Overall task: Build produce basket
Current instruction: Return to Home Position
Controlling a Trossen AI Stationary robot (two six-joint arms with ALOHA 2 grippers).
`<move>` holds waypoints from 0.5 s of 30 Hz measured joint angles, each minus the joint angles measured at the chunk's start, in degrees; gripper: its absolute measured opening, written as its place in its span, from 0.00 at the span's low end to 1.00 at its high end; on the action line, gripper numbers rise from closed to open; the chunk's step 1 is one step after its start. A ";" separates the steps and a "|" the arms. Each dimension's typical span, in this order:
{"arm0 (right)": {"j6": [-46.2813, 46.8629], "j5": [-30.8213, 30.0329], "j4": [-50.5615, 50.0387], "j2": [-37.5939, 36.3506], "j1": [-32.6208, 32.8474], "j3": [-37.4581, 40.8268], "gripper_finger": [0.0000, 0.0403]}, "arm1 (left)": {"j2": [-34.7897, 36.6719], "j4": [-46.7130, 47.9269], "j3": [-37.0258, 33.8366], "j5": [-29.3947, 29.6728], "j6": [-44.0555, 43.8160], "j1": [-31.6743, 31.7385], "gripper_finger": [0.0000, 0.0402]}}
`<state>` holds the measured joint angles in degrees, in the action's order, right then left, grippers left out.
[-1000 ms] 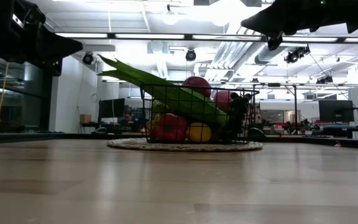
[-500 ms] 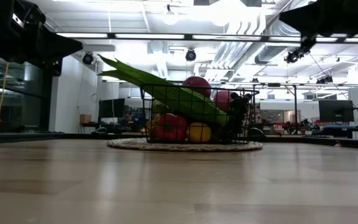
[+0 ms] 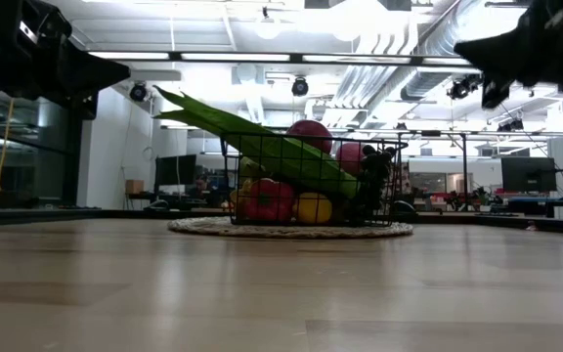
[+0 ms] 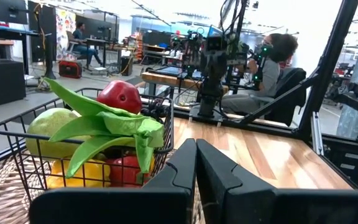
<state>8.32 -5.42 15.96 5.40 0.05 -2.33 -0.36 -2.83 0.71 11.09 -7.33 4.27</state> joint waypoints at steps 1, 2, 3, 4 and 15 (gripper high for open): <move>0.34 -0.01 1.93 0.02 0.00 1.62 0.00 | 0.00 0.00 0.00 -0.01 0.00 0.00 0.00; 0.45 -0.06 1.84 0.07 0.00 1.72 0.00 | 0.00 0.00 0.00 0.00 0.00 0.00 0.00; 0.64 -0.06 1.00 0.08 -0.01 1.55 0.00 | 0.00 0.00 0.00 0.00 0.00 0.00 0.00; 0.78 -0.07 0.84 0.10 -0.01 1.53 0.00 | 0.00 -0.02 0.00 0.00 0.00 0.00 0.00; -2.89 2.41 -14.00 0.14 1.14 1.44 0.00 | 0.00 0.00 -0.01 0.00 0.00 0.00 0.00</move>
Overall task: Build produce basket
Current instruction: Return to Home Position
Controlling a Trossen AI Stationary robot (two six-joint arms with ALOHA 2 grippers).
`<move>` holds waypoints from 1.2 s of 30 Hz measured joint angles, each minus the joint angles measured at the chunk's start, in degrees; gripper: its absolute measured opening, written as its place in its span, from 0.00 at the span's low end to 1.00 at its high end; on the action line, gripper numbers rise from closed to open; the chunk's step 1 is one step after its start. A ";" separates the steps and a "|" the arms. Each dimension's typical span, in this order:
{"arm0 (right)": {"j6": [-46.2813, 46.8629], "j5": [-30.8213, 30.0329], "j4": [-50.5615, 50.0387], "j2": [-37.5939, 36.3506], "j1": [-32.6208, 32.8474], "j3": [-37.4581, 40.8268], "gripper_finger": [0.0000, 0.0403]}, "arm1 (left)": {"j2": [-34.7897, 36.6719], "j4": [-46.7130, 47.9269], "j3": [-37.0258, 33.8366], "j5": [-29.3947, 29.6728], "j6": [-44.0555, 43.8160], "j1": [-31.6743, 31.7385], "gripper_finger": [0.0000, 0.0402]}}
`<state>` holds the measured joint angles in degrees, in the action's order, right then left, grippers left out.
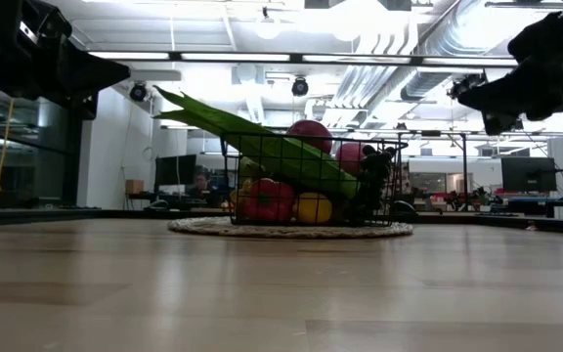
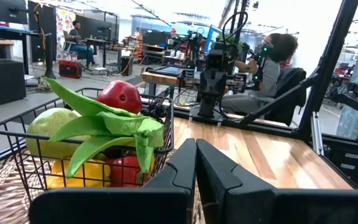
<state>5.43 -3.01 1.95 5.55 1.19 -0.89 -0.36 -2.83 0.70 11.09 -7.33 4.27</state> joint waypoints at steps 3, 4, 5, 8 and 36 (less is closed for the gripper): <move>-1.31 -0.11 -0.65 -0.01 0.00 0.00 0.00 | 0.00 0.00 -0.02 0.00 0.00 0.00 0.00; -1.98 -0.15 -0.74 -0.01 0.00 -0.02 0.00 | 0.00 0.00 -0.01 0.00 0.00 0.00 0.00; -2.64 -0.22 -1.09 -0.01 0.00 -0.02 0.00 | 0.00 0.00 -0.02 0.00 0.00 -0.01 0.00; -2.91 -0.52 -1.57 0.18 -0.04 -0.08 0.00 | 0.00 0.00 -0.02 0.00 0.00 0.00 0.00; -2.45 -0.59 -1.72 0.21 -0.02 -0.11 0.00 | 0.00 0.00 -0.02 0.00 0.00 -0.02 0.00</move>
